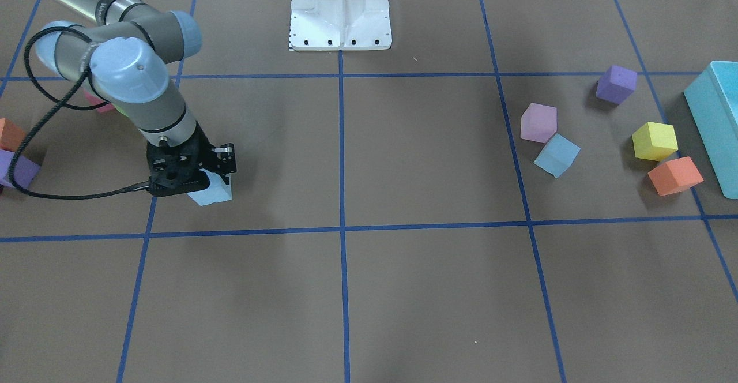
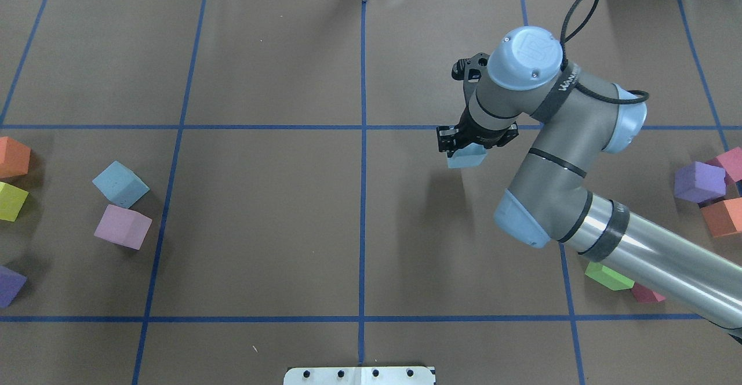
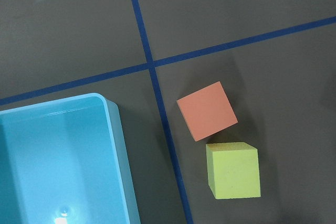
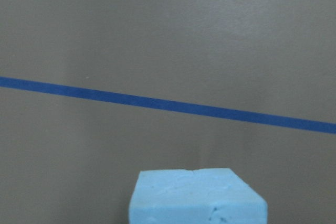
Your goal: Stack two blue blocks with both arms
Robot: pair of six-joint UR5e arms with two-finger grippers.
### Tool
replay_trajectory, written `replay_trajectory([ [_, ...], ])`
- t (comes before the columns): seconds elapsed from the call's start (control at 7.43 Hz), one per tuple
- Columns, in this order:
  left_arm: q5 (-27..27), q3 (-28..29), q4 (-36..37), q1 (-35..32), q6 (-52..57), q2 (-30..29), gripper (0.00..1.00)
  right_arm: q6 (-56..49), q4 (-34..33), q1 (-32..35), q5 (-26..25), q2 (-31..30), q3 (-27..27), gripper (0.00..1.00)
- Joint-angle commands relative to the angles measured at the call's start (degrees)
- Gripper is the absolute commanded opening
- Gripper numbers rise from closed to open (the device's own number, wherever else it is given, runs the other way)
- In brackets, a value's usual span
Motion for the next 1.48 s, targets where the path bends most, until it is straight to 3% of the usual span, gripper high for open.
replay_trajectory([
  [0.0,0.0,0.24,0.0,0.0,-0.02,0.03,0.98,10.54,-4.27,-5.59,-2.9,11.93,-9.11,0.1],
  [0.27,0.0,0.51,0.0,0.0,0.07,0.03,0.98,15.05,-5.45,-9.72,-4.59,16.28,-11.7,0.13],
  [0.94,0.0,0.42,0.0,0.0,-0.02,0.12,0.98,15.77,-4.92,-12.11,-6.97,17.35,-13.55,0.27],
  [1.08,0.0,0.33,0.0,0.0,-0.02,0.12,0.98,15.59,-4.92,-12.11,-7.14,17.79,-13.9,0.34],
  [1.35,0.0,0.33,0.0,0.0,-0.02,0.12,0.98,15.51,-4.75,-12.81,-9.67,17.79,-14.43,0.59],
])
